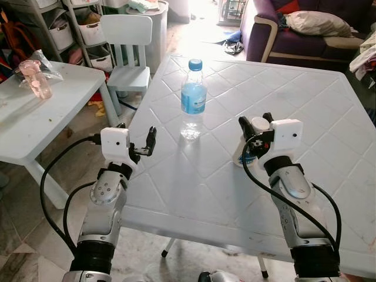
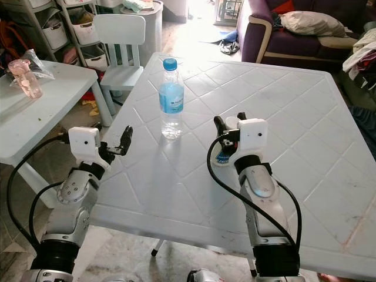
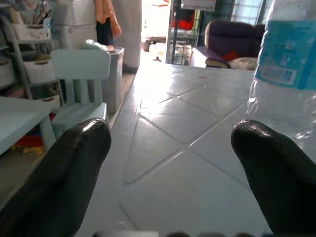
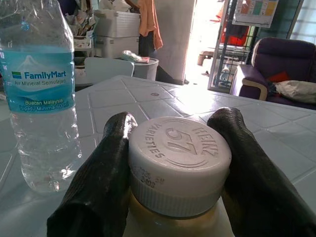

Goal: Restocking fridge

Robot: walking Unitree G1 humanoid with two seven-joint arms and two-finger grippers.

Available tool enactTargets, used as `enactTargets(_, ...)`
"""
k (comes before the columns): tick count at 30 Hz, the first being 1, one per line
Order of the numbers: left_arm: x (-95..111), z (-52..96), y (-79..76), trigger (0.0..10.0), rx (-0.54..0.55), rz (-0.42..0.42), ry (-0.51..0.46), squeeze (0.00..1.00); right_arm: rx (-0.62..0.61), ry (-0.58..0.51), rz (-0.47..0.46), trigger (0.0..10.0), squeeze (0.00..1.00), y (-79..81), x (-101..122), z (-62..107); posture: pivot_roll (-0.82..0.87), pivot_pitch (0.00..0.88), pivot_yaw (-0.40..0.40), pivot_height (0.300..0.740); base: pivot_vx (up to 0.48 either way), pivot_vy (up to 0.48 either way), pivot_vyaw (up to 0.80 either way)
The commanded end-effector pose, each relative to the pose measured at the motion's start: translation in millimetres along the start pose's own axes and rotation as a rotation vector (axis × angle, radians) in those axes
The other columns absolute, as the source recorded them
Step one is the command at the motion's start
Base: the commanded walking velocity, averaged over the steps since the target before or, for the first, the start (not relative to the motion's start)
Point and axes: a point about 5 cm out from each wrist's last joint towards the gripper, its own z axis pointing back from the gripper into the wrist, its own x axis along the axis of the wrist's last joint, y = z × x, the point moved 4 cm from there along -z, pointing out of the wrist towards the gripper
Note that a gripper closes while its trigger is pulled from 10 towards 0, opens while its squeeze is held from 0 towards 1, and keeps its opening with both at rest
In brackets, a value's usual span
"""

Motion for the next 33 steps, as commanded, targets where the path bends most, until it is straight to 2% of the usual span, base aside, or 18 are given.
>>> enactTargets(1,-5.3,0.7,3.2,10.0,0.029,-0.007,0.036,0.00,-0.007,0.004,-0.008,0.0,0.00,-1.3,-0.2,-1.3,0.05,0.035,-0.020,0.740,0.000,0.000,0.00)
enactTargets(13,-10.5,3.3,8.6,10.0,0.064,-0.017,0.066,0.00,-0.013,0.006,-0.057,0.0,0.00,4.4,-4.8,5.9,0.06,0.034,-0.018,0.740,-0.067,0.000,0.00)
enactTargets(14,-11.0,4.0,9.2,10.0,0.065,-0.019,0.068,0.00,-0.012,0.007,-0.060,4.5,0.00,5.5,-5.3,6.4,0.06,0.034,-0.018,0.740,-0.296,0.000,0.00)
enactTargets(15,-11.3,4.4,9.5,10.0,0.065,-0.021,0.069,0.00,-0.012,0.008,-0.062,4.5,0.00,6.2,-5.6,6.6,0.06,0.034,-0.018,0.740,-0.296,0.000,0.00)
enactTargets(16,-11.8,5.0,9.8,10.0,0.065,-0.023,0.071,0.00,-0.010,0.010,-0.066,5.9,0.00,7.4,-6.1,7.0,0.06,0.035,-0.018,0.740,-0.304,0.000,0.00)
enactTargets(17,-11.9,5.0,9.8,10.0,0.065,-0.023,0.071,0.00,-0.009,0.011,-0.067,5.9,0.00,7.6,-6.3,7.0,0.06,0.035,-0.018,0.740,-0.304,0.000,0.00)
enactTargets(18,-11.8,5.0,9.8,10.0,0.066,-0.024,0.072,0.00,-0.008,0.013,-0.067,10.0,0.00,8.0,-6.7,7.0,0.06,0.035,-0.018,0.740,-0.315,0.000,0.00)
enactTargets(33,-10.4,4.3,9.2,10.0,0.058,-0.030,0.072,0.00,-0.038,0.018,-0.074,10.0,0.00,3.9,-7.8,5.9,0.06,0.035,-0.015,0.740,-0.325,0.000,0.00)
